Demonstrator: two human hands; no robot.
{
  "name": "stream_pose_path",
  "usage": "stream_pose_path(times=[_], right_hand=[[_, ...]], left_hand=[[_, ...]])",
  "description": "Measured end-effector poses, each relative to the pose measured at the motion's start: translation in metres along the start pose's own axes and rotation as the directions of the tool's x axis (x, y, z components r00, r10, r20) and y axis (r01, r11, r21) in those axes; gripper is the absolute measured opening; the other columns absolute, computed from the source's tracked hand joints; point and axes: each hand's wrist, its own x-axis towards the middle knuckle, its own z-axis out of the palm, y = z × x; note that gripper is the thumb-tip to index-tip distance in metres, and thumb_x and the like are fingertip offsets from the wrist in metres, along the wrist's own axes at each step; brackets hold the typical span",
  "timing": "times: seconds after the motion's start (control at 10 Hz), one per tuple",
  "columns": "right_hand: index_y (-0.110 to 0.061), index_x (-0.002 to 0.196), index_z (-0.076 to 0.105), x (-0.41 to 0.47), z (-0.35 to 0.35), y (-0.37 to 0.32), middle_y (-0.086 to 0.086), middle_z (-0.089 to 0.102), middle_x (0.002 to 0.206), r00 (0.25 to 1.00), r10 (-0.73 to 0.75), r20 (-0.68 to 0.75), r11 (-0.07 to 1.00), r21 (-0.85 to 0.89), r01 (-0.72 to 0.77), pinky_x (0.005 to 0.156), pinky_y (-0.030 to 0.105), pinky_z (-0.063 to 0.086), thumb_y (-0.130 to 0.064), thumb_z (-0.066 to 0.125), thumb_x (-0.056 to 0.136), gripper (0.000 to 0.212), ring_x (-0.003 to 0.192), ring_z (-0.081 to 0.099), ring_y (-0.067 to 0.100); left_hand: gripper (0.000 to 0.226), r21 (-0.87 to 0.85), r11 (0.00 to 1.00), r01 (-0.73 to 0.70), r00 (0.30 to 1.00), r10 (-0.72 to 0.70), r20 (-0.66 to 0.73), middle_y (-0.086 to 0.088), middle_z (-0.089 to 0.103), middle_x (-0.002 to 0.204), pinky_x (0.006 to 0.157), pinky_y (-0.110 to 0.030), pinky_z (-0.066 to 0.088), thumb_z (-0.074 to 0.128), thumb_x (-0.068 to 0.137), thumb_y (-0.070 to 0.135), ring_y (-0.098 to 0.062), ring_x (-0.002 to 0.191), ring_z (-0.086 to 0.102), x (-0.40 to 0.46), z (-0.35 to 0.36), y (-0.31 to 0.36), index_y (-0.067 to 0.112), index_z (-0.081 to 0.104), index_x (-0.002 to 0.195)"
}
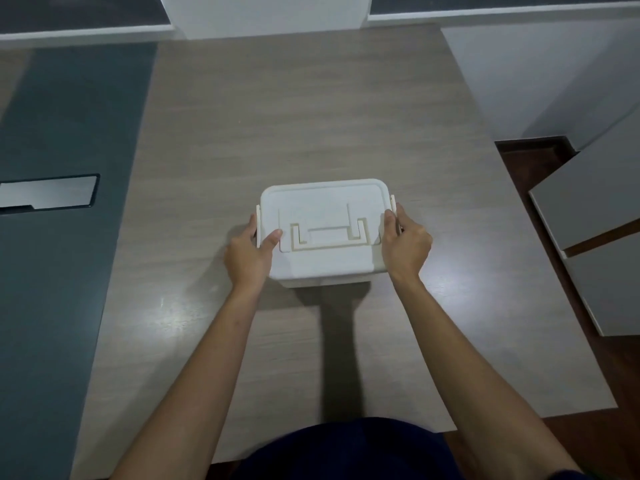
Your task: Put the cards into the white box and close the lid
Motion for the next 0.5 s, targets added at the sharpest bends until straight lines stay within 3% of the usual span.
stream_pose_path(times=[0.1, 0.2, 0.3, 0.4, 0.5], right_hand=[[-0.02, 0.117, 0.072, 0.016, 0.007, -0.007, 0.008, 0.071, 0.073, 1.0, 0.011, 0.016, 0.999, -0.034, -0.011, 0.063, 0.024, 0.04, -0.033, 0.052, 0.098, 0.03, 0.062, 0.055, 0.016], [-0.022, 0.118, 0.071, 0.022, 0.01, -0.01, 0.009, 0.073, 0.078, 0.999, 0.029, 0.015, 0.999, -0.036, -0.028, 0.065, 0.024, 0.042, -0.034, 0.052, 0.097, 0.031, 0.068, 0.059, 0.018], [-0.023, 0.119, 0.07, 0.022, 0.01, -0.011, 0.008, 0.075, 0.088, 0.995, 0.084, 0.047, 0.996, 0.01, -0.085, 0.073, 0.033, 0.054, -0.036, 0.054, 0.096, 0.031, 0.079, 0.067, 0.023], [-0.023, 0.124, 0.067, 0.02, -0.003, -0.017, -0.002, 0.073, 0.109, 0.972, 0.16, 0.17, 0.969, 0.16, -0.188, 0.085, 0.026, 0.05, -0.046, 0.052, 0.095, 0.04, 0.095, 0.064, 0.013], [-0.018, 0.115, 0.066, 0.002, -0.019, -0.012, -0.005, 0.066, 0.102, 0.917, 0.31, 0.251, 0.855, 0.348, -0.384, 0.078, 0.018, 0.044, -0.047, 0.041, 0.1, 0.041, 0.097, 0.058, 0.014]], left_hand=[[0.051, 0.019, 1.0, -0.022, 1.0, 0.021, 0.008, 0.001, 0.073, 0.113, 0.078, -0.026, 0.045, 0.068, 0.082, 0.042, -0.02, 0.104, 0.067, 0.015, 0.002, 0.012, 0.029, 0.059, 0.131], [0.05, 0.003, 1.0, -0.006, 1.0, 0.006, 0.015, 0.001, 0.072, 0.116, 0.081, -0.028, 0.045, 0.069, 0.083, 0.039, -0.02, 0.107, 0.066, 0.021, 0.003, 0.019, 0.029, 0.059, 0.131], [0.05, 0.006, 1.0, -0.011, 0.999, 0.011, 0.046, 0.003, 0.072, 0.116, 0.078, -0.026, 0.043, 0.067, 0.083, 0.04, -0.02, 0.107, 0.066, 0.023, 0.005, 0.017, 0.032, 0.058, 0.132], [0.067, -0.078, 0.995, 0.064, 0.997, -0.059, 0.057, 0.002, 0.065, 0.13, 0.091, -0.026, 0.044, 0.059, 0.084, 0.056, -0.019, 0.117, 0.062, 0.022, 0.001, 0.012, 0.032, 0.043, 0.144], [0.077, -0.17, 0.965, 0.197, 0.978, -0.205, -0.029, -0.005, 0.055, 0.141, 0.107, -0.04, 0.041, 0.026, 0.085, 0.073, -0.028, 0.129, 0.052, 0.009, 0.002, 0.002, 0.027, 0.041, 0.144]])
